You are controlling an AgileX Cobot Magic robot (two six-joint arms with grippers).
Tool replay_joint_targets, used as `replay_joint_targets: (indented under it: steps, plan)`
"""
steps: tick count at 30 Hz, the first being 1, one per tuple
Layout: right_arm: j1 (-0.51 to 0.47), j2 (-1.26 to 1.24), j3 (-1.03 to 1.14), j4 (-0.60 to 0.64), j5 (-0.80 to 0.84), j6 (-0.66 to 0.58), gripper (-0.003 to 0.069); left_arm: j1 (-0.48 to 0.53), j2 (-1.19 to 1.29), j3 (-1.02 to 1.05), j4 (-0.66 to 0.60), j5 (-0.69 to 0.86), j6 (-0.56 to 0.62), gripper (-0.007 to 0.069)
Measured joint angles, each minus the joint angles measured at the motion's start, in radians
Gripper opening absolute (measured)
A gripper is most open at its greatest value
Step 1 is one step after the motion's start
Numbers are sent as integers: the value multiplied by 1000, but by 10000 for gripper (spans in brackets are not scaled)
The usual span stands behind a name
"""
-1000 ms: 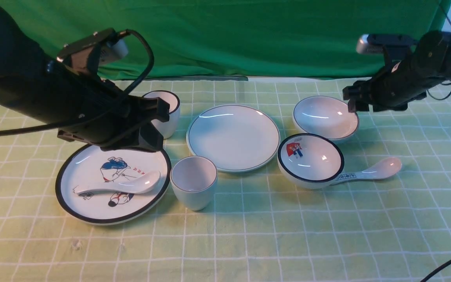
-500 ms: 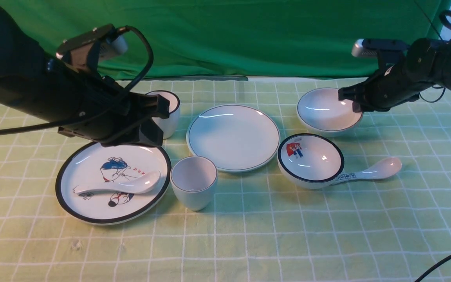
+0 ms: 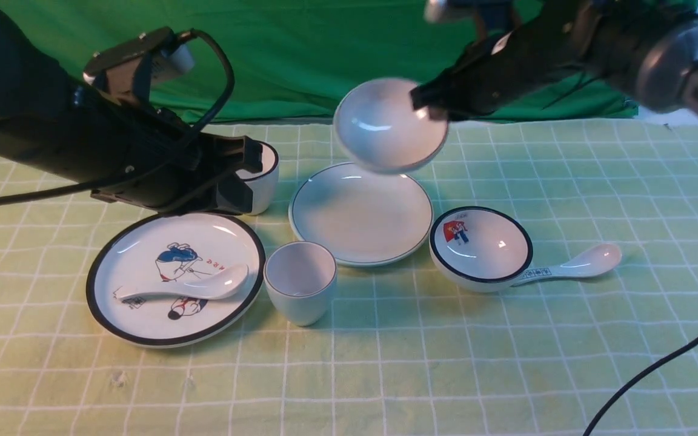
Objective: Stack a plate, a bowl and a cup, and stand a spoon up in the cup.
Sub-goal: Use the right arm to put the blue rice bowl into the blue large plate in the middle
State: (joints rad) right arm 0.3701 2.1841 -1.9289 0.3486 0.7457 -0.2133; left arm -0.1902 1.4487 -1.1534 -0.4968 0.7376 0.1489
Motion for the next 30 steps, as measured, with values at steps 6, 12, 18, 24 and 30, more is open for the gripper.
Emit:
replay_joint_targets:
  steps: [6, 12, 18, 24, 30]
  plan:
    - [43, 75, 1, -2, 13, 1, 76, 0, 0, 3, 0, -5, 0, 17]
    - [43, 78, 1, -39, 59, 1, 76, 0, 0, 19, 1, -26, 2, 17]
    - [48, 78, 1, -43, 42, -3, 82, 0, 0, 19, 1, -54, 3, 17]
    - [61, 92, 1, -45, 5, -3, 115, 0, 0, 20, 1, -55, 3, 17]
    - [62, 107, 1, -44, 15, -3, 202, -5, 0, 20, 2, -43, 9, 19]
